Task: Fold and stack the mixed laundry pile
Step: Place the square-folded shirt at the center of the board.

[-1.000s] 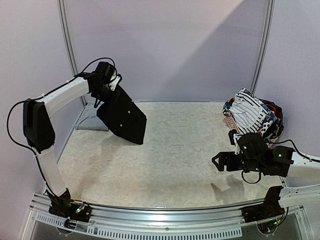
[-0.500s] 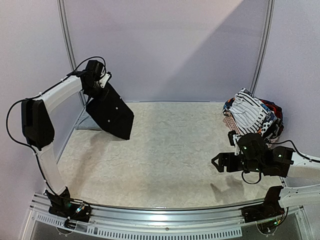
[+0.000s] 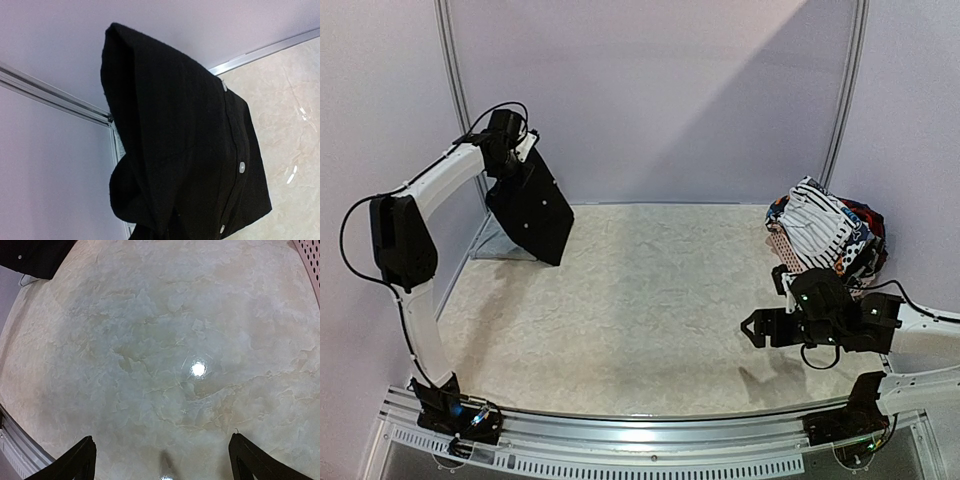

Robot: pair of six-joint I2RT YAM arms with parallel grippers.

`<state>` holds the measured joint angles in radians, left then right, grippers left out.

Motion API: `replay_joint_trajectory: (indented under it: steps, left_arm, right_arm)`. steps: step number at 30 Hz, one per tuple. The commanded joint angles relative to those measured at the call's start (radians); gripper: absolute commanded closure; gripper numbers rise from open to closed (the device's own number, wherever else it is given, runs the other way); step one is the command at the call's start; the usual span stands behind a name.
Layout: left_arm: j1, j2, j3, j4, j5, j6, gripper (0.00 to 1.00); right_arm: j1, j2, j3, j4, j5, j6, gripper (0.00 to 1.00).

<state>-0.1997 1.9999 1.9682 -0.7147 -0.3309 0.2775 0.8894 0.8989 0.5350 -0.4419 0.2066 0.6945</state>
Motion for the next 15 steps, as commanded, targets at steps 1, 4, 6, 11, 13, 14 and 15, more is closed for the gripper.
replay_joint_trajectory:
  steps: [1, 4, 6, 11, 13, 14, 15]
  left_arm:
    - [0.015, 0.044, 0.058, 0.017, -0.054, 0.054, 1.0]
    - [0.022, 0.068, 0.07, 0.028, -0.1, 0.081, 1.0]
    - [0.022, 0.084, 0.072, 0.045, -0.132, 0.103, 1.0]
    - [0.031, 0.128, 0.075, 0.108, -0.21, 0.163, 1.0]
    - [0.042, 0.147, 0.077, 0.129, -0.228, 0.173, 1.0]
    - [0.049, 0.154, 0.08, 0.139, -0.23, 0.175, 1.0]
    - [0.057, 0.164, 0.08, 0.146, -0.232, 0.178, 1.0]
  right_arm:
    - [0.0, 0.012, -0.01, 0.014, -0.005, -0.004, 0.07]
    - [-0.001, 0.018, -0.01, 0.014, -0.006, -0.004, 0.07]
    - [0.0, 0.021, -0.01, 0.013, -0.007, -0.005, 0.07]
    - [0.0, 0.036, -0.009, 0.002, -0.008, -0.003, 0.08]
    - [-0.001, 0.039, -0.009, -0.001, -0.007, 0.001, 0.08]
    - [0.0, 0.041, -0.009, -0.002, -0.008, 0.002, 0.08]
    - [0.0, 0.042, -0.01, -0.002, -0.01, 0.003, 0.08]
